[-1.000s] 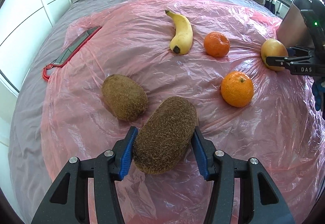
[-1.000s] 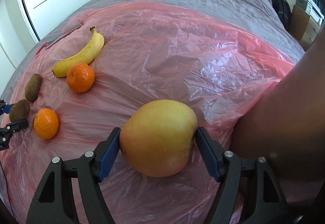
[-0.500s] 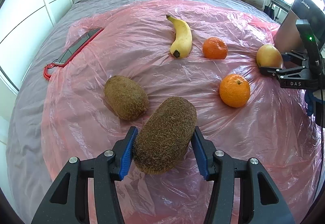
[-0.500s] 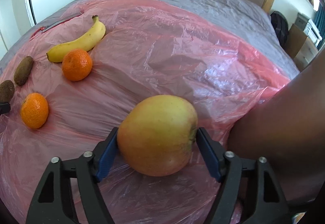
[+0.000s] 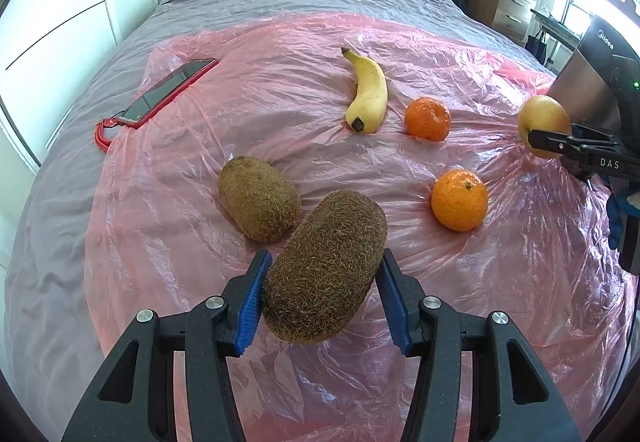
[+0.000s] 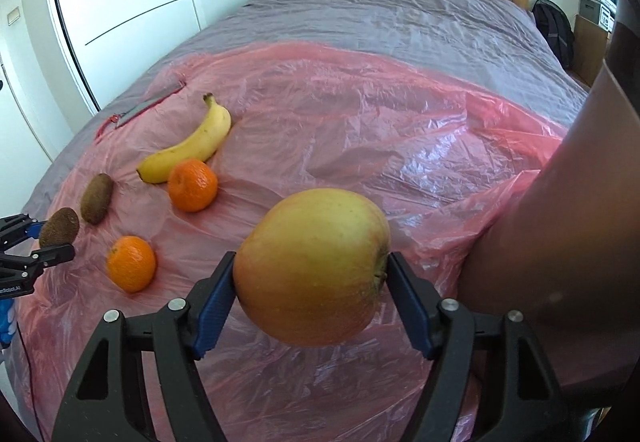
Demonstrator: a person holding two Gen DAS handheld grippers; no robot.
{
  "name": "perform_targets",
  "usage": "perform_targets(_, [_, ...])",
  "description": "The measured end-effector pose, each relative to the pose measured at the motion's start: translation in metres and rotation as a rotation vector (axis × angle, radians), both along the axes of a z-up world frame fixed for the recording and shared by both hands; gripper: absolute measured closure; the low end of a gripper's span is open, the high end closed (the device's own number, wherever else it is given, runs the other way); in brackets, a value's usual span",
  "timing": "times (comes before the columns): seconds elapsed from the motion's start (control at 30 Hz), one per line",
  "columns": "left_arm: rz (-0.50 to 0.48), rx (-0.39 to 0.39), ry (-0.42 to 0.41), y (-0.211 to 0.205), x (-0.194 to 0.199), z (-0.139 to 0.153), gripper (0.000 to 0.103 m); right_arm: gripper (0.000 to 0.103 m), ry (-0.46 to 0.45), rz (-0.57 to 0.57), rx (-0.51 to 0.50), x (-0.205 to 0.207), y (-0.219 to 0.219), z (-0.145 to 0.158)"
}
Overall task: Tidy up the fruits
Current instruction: 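Lift and carry the kiwi and apple in both tools toward the green tray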
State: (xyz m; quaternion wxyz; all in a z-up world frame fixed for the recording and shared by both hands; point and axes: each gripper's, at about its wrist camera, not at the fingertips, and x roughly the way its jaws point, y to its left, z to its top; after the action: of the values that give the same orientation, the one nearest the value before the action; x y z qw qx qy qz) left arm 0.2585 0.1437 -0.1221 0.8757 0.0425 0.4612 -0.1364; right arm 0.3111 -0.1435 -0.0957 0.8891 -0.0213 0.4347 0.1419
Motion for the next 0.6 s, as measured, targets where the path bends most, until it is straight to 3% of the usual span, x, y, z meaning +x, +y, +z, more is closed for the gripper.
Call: perform_targets(0.6, [0.017, -0.013, -0.007, -0.01, -0.029, 0.018, 0.056, 0.0, -0.005, 0.06, 0.064, -0.041, 0.02, 0.019])
